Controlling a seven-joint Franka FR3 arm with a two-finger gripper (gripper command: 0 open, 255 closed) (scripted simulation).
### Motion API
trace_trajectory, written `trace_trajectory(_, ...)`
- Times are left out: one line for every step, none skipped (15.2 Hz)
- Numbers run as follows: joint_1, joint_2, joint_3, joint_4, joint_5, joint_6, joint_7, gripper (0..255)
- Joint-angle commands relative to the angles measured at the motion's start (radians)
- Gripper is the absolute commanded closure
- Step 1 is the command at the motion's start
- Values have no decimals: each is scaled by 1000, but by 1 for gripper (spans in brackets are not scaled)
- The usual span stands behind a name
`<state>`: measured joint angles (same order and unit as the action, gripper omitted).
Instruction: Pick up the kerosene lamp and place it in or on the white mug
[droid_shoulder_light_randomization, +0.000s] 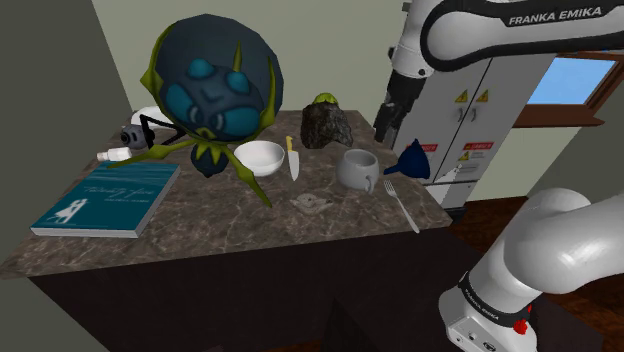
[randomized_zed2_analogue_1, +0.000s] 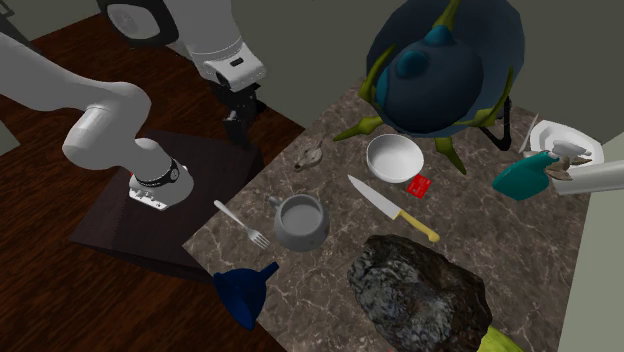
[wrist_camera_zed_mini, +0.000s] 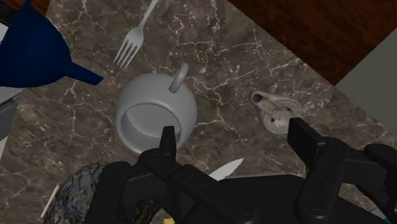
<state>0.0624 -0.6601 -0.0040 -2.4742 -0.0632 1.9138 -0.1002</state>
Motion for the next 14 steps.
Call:
trace_trajectory(22, 38, -4, -37, 1, 75, -44, 0)
trace_trajectory(33, 63, -6, -47, 1, 110, -65, 0)
trace_trajectory(44, 89, -7, -56, 2, 144, -86, 0)
trace_trajectory(55, 116, -9, -65, 3, 179, -107, 0)
trace_trajectory(66, 144, -10, -72, 4, 213, -128, 0)
trace_trajectory(76, 173, -11, -78, 5, 247, -149, 0)
trace_trajectory(87, 202, -11, -83, 7, 281, -171, 0)
trace_trajectory(98, 233, -12, -87, 8, 314, -192, 0)
trace_trajectory(108, 264, -12, -90, 10, 347, -214, 0)
trace_trajectory(118, 296, -12, -92, 12, 380, -235, 0)
trace_trajectory(129, 328, -11, -93, 14, 413, -257, 0)
trace_trajectory(139, 362, -10, -93, 17, 445, -279, 0)
trace_trajectory(149, 395, -9, -92, 19, 476, -301, 0)
trace_trajectory(158, 429, -8, -91, 22, 507, -322, 0)
